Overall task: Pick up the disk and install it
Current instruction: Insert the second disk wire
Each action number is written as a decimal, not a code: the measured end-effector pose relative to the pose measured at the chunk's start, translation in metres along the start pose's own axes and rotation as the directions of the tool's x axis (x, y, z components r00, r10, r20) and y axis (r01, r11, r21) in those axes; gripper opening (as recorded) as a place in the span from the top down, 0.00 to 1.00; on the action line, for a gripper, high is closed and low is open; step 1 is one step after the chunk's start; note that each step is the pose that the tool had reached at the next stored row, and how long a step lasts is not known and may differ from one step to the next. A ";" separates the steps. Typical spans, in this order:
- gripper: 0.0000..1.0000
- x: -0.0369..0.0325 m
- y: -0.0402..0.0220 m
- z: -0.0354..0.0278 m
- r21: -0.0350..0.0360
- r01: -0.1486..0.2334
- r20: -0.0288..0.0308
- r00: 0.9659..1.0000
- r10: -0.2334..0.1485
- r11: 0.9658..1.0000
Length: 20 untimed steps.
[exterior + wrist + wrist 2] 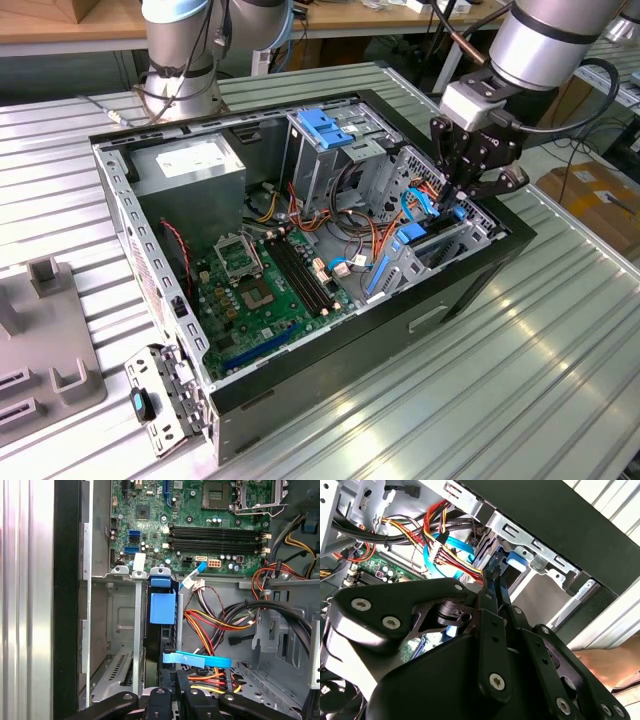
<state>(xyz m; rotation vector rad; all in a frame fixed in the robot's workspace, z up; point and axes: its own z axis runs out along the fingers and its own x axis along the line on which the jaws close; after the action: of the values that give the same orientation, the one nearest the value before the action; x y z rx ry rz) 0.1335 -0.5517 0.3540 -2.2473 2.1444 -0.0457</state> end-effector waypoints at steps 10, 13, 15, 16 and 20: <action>0.84 0.0012 -0.0040 0.0013 -0.008 0.000 0.000 1.000 0.000 1.000; 0.84 0.0019 -0.0039 0.0013 -0.008 0.000 0.000 1.000 0.000 1.000; 0.84 0.0042 -0.0038 0.0014 -0.008 0.000 0.000 1.000 0.000 1.000; 0.84 0.0042 -0.0038 0.0014 -0.008 0.000 0.000 1.000 0.000 1.000; 0.84 0.0044 -0.0037 0.0015 -0.021 0.000 0.001 1.000 0.000 1.000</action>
<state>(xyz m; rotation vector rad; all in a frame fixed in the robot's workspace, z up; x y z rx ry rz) 0.1375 -0.5558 0.3526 -2.2582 2.1546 -0.0218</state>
